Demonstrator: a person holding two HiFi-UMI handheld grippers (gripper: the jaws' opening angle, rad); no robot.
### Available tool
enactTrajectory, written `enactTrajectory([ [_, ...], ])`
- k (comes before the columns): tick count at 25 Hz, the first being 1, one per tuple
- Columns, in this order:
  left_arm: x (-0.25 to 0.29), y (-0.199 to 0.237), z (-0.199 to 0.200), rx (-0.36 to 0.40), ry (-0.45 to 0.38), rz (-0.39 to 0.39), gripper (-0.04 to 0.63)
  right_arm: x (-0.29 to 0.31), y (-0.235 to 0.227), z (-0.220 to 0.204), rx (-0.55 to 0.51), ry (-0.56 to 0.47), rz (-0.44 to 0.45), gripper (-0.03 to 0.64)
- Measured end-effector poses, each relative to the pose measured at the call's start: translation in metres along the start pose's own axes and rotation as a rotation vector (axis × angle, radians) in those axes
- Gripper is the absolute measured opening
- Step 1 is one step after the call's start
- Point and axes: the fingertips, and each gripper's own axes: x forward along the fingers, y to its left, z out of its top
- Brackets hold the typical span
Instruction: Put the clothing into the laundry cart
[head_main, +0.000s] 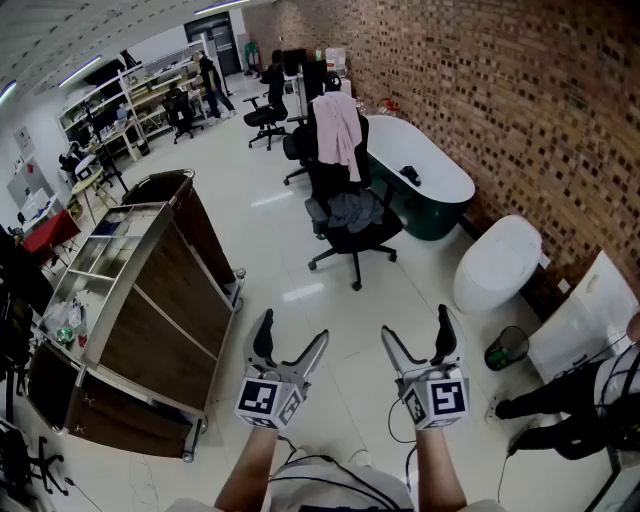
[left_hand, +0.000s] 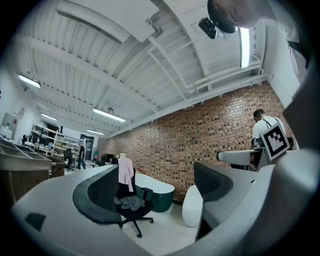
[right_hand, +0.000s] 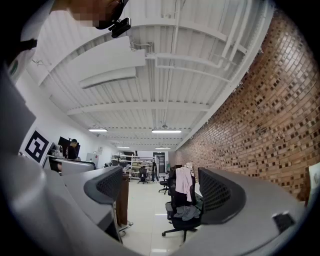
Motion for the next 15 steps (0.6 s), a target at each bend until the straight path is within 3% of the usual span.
enactTrajectory([
  [6,0.011,-0.018,-0.01,0.022,0.019,0.026,0.446,-0.002,-0.024,-0.02,0.042,0.027,-0.005,0.503],
  [15,0.036,0.004,-0.026,0.019,0.035,0.042,0.436,0.033,-0.027,-0.041,0.038,0.061,0.015,0.499],
])
